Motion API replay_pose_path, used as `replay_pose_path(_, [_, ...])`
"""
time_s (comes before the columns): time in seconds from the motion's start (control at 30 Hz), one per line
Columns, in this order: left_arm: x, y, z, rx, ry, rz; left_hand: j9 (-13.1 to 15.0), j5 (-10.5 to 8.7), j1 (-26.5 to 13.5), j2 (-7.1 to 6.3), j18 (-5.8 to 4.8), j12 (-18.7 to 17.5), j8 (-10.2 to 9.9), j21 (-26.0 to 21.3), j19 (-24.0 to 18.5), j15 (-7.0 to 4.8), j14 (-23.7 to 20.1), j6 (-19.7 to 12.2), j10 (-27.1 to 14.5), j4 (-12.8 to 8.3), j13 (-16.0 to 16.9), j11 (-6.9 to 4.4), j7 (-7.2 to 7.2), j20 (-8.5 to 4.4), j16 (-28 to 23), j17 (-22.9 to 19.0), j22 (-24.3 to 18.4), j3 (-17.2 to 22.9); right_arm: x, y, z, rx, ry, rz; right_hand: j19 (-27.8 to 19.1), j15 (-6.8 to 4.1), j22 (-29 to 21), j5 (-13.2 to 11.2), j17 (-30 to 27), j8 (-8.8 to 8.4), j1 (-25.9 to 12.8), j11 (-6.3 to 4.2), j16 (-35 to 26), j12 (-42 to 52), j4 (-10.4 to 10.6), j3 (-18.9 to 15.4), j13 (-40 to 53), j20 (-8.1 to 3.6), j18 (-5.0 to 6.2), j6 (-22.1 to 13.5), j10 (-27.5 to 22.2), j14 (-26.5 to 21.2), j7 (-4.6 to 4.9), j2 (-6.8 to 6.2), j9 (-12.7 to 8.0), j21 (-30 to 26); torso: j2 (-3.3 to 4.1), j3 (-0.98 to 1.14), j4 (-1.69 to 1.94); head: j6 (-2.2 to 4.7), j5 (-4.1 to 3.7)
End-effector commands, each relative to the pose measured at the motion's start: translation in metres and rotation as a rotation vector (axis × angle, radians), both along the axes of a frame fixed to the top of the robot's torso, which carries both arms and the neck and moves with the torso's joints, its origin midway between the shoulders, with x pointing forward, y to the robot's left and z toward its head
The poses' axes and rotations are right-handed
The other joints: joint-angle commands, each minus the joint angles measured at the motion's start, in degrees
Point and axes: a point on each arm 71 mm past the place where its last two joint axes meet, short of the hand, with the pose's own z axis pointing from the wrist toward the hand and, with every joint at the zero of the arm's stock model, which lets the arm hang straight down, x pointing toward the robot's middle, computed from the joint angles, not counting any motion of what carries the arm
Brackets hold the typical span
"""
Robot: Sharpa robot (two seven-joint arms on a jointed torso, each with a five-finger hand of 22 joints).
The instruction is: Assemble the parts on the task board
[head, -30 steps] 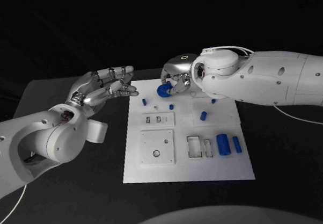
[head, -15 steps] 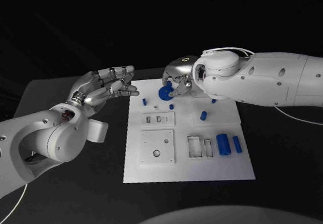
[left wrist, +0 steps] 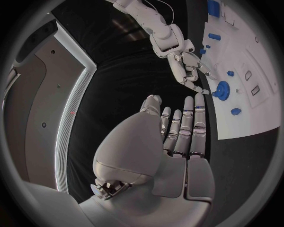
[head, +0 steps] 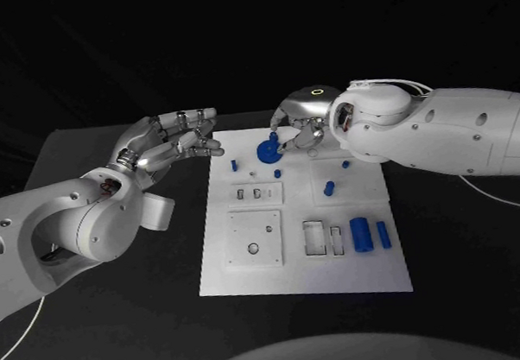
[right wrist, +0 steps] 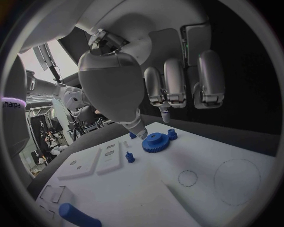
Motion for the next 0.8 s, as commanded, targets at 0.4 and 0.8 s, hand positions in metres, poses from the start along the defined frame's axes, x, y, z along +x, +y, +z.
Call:
replay_pose_path(0.4, [-0.001,0.000,-0.001,-0.005,-0.003,-0.014,0.02,0.39,0.46,-0.18,0.26,0.34,0.28,0.02,-0.53,0.11,-0.28,0.08,0.07,0.08,-0.04,0.34,0.42,-0.02,0.37,-0.07,0.09,0.26,-0.026,-0.104,0.039,0.326,-0.055,-0.096,2.41,-0.54,13.55,1.92,15.07,0.28,3.15,-1.37,0.20,0.22,0.13,-0.09,15.08,-0.44,-0.11,1.24,5.97,5.98,-1.12,0.53,-0.85,-0.25,0.29,-0.06,-0.75,0.13,-0.30])
replay_pose_path(0.8, [-0.001,-0.003,-0.009,0.014,-0.010,-0.043,0.00,0.45,0.62,-0.11,0.26,0.33,0.26,0.06,-0.61,0.11,-0.33,-0.07,0.03,0.04,-0.07,0.40,0.42,-0.03,0.38,-0.12,0.12,0.41,-0.045,-0.186,0.008,0.648,0.039,-0.182,4.95,-1.44,14.65,10.87,15.07,4.38,5.94,-2.27,0.20,0.22,3.84,-1.73,15.08,-1.43,-0.95,-2.30,5.97,5.98,-2.16,-0.53,5.10,2.45,-0.12,0.36,-1.46,0.66,-1.15])
